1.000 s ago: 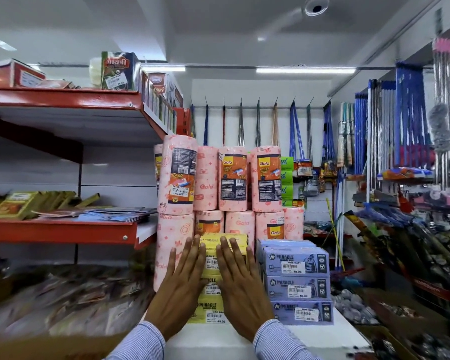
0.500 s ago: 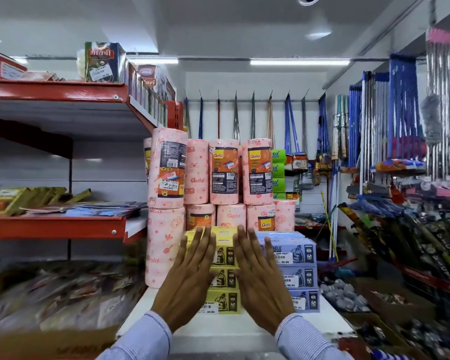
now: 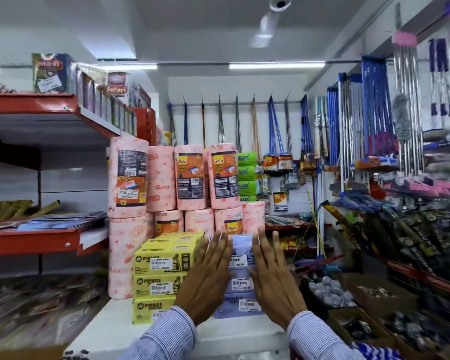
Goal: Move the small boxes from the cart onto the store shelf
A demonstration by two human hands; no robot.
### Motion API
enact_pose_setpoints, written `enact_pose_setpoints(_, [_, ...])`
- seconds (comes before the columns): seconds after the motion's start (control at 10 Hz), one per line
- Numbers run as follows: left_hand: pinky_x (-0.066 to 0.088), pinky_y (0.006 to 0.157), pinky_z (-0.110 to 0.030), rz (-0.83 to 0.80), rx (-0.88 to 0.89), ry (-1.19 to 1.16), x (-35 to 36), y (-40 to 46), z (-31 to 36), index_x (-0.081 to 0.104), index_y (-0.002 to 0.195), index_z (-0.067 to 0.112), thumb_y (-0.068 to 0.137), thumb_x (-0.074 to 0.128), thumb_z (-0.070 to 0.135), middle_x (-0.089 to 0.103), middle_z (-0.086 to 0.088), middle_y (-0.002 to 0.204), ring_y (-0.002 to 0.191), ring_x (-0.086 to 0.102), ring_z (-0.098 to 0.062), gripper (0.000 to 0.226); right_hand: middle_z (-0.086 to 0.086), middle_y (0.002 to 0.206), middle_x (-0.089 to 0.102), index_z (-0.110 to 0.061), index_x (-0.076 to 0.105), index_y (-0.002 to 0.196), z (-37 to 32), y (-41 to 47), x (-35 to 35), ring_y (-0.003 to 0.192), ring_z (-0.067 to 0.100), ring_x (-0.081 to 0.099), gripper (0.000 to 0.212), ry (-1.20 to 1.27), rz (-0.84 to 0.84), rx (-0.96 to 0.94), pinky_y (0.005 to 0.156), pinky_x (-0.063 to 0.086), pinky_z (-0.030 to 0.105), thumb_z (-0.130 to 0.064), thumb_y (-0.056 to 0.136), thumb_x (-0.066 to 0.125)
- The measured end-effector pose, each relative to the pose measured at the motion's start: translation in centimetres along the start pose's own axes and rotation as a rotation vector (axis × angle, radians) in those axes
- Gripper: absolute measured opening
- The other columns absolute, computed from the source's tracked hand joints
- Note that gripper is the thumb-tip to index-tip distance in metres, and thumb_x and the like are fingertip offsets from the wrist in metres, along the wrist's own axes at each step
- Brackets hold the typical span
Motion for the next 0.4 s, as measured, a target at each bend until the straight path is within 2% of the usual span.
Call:
enact_pose_setpoints(0.1, [0.011,0.117,-0.047,-0.013,-0.011,0.023,0.8,-0.3,-0.1,0.013,0.153,0.004,0.102,0.027,0.036,0.013,-0.015,0.163,0.151,0.004,-0.031,0.062,0.008,0.162,-0.023,-0.011,-0.019,0.151,-0.2,0.2,0.8,0.148,0.031,-0.021,0.066,-0.001,-0.006,-0.057,0.119,0.002,0.045,-0.029,0.104,0.023])
enact_pose_setpoints(0.3, [0.009,0.116,-0.047,-0.022,-0.030,0.053,0.4,0.0,-0.2,0.013,0.153,0.003,0.102,0.028,0.037,0.010,-0.016,0.162,0.150,0.006,-0.033,0.063,0.013,0.164,-0.010,-0.008,-0.008,0.154,0.0,0.5,0.7,0.150,0.034,-0.010,0.065,-0.012,-0.006,-0.058,0.119,0.005,0.046,-0.030,0.101,0.022])
enact_pose_setpoints(0.4, [0.006,0.118,-0.048,-0.005,-0.050,0.026,-0.5,-0.2,-0.2,0.006,0.153,0.004,0.101,0.025,0.040,0.004,-0.015,0.164,0.151,-0.001,-0.031,0.066,0.009,0.162,-0.020,-0.011,-0.014,0.153,-0.5,0.6,0.2,0.149,0.031,-0.018,0.065,-0.011,-0.022,-0.066,0.120,0.004,0.050,-0.034,0.101,0.019])
Point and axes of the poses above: each hand's wrist, its own y-axis towards the middle knuckle, its own x-axis out of the palm, z = x × y, the point moved 7 cm from there along y, towards the middle knuckle
